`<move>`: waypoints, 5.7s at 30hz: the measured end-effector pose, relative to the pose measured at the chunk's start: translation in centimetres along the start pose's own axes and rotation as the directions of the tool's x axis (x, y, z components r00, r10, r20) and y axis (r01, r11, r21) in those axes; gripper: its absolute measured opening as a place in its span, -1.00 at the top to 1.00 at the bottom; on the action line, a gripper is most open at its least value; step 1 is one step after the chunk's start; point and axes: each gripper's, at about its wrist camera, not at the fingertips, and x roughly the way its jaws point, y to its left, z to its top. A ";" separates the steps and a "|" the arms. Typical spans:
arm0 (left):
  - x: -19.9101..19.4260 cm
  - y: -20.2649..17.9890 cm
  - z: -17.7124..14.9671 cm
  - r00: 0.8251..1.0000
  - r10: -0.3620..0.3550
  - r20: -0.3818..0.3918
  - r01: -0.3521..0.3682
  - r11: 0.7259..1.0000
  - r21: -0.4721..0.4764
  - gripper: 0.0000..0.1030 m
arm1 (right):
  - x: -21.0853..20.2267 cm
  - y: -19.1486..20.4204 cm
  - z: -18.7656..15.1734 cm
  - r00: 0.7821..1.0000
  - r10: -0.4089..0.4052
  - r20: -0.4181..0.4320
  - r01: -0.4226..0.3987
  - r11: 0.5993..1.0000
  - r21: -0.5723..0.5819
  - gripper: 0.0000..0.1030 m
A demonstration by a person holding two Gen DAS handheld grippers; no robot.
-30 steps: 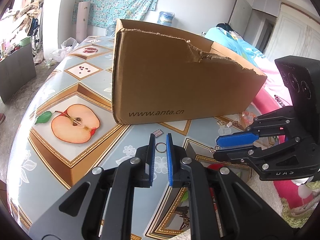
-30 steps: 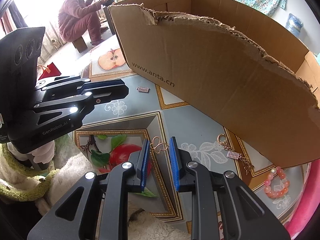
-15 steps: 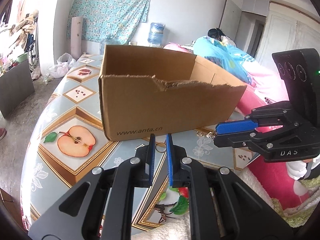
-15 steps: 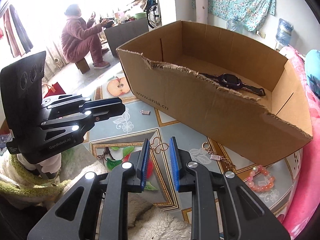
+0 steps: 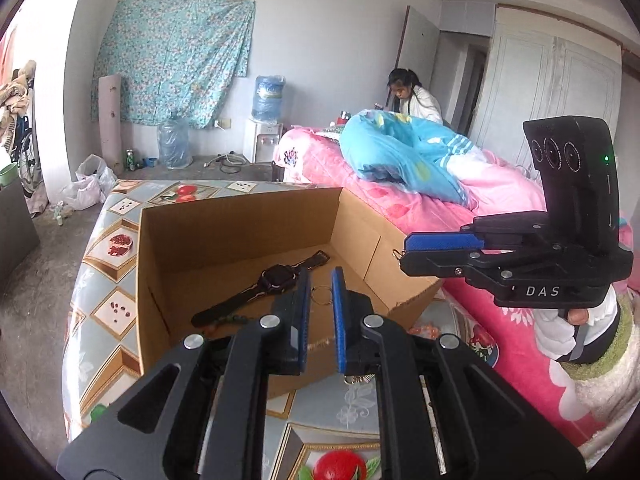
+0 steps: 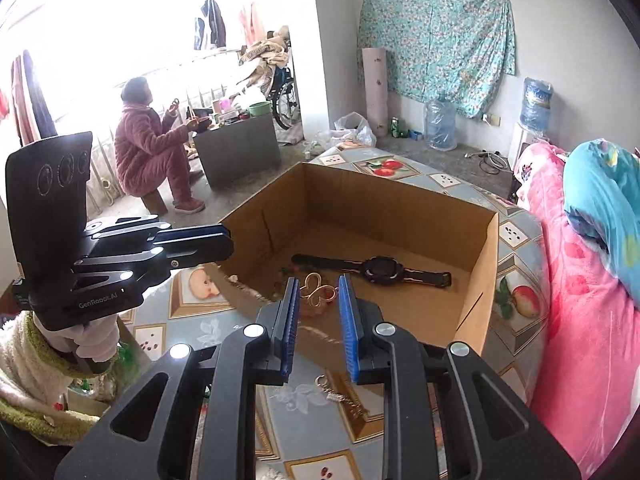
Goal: Organize jewelry
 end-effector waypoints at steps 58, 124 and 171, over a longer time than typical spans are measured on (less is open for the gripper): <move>-5.9 6.0 -9.5 0.973 0.208 -0.102 -0.226 0.948 -0.222 0.14 | 3.6 5.4 -14.7 0.997 -0.002 -0.073 0.012 0.991 0.133 -0.55; 3.9 2.2 -13.8 0.933 0.278 -0.229 -0.291 0.956 -0.027 0.77 | 6.0 4.6 -18.6 0.997 -0.054 0.055 0.043 0.984 0.176 -0.89; 2.0 3.9 -14.8 0.954 0.226 -0.197 -0.253 0.959 -0.128 0.77 | 9.4 0.6 -13.7 0.978 -0.161 -0.132 0.171 0.983 0.072 0.63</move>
